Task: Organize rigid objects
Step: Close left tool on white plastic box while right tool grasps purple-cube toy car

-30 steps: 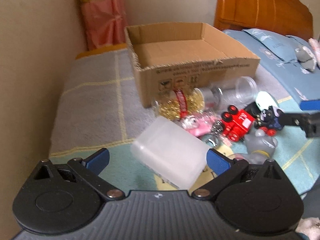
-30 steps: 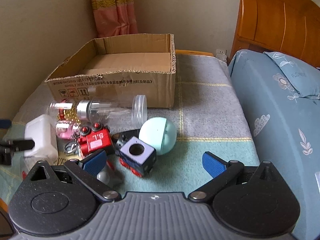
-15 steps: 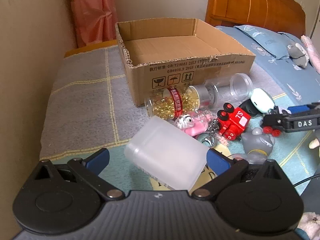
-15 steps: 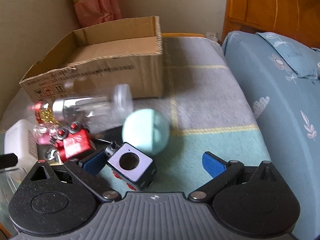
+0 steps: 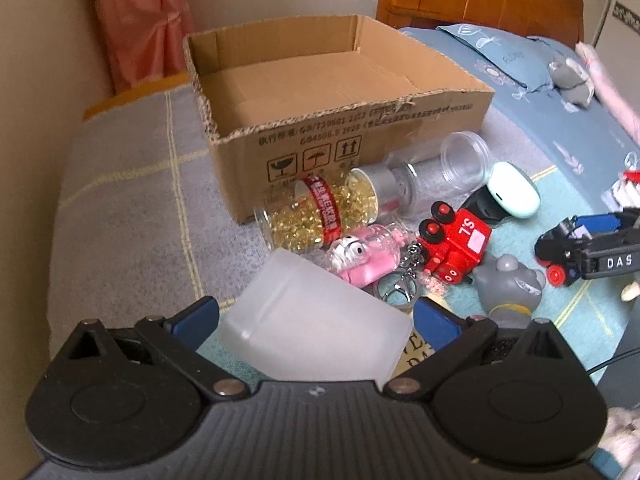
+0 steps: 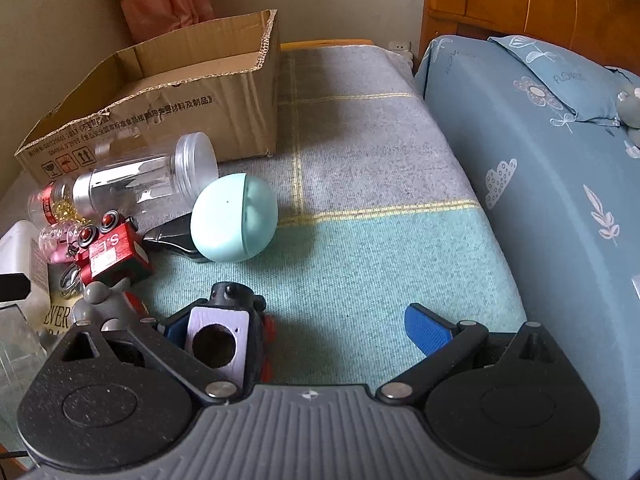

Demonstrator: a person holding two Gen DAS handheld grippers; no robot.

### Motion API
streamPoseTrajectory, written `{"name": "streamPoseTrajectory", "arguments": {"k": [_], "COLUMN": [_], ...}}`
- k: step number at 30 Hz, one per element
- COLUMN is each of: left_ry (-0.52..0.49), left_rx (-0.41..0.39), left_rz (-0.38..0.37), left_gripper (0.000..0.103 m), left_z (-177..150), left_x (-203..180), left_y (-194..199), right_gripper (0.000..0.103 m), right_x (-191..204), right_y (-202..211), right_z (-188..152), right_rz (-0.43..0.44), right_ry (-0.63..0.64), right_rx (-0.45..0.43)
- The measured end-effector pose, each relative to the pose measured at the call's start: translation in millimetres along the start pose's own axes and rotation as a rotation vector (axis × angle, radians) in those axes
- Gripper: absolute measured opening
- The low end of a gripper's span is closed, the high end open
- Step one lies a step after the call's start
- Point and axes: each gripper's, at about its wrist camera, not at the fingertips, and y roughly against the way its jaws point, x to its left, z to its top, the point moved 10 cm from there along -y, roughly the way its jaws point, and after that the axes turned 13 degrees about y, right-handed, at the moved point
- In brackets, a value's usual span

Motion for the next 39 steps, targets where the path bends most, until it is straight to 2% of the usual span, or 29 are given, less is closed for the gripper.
{"name": "streamPoseTrajectory", "arguments": {"k": [2,7,11,18,22,25,34,39], "left_ry": [0.023,0.056,0.057,-0.051,-0.106,-0.135,-0.084,-0.065], "left_rx": [-0.008,-0.034,-0.043,-0.079,-0.054,-0.056,-0.108,-0.125], "left_rz": [0.019,0.133,0.108,0.097,0.122,0.189,0.206,0.194], "left_gripper": [0.103,0.102,0.102,0.102,0.102,0.102,0.102,0.102], "left_z": [0.4,0.5,-5.5,-21.8,-31.3,-30.3,0.7,6.5], "left_x": [7.5,36.9,42.7,39.6,37.3,43.4,50.5,47.1], "left_y": [1.4,7.3,21.1,38.4,24.3,15.1,-1.7,-9.8], "right_gripper": [0.103,0.103,0.103,0.103,0.103,0.103,0.103,0.103], "right_x": [-0.9,-4.3,-2.4,8.3,13.9,15.6,20.8,20.3], "right_y": [0.8,5.5,4.9,8.4,7.3,8.2,8.3,6.8], "right_z": [1.1,3.9,4.5,0.3,-3.6,-3.7,-8.6,-8.1], "right_rz": [0.0,-0.004,0.004,0.032,0.04,0.048,0.068,0.028], "right_ry": [-0.004,0.001,0.016,0.093,0.125,0.118,0.143,0.164], "right_rx": [-0.005,-0.018,-0.025,-0.042,-0.036,-0.039,-0.039,-0.046]}}
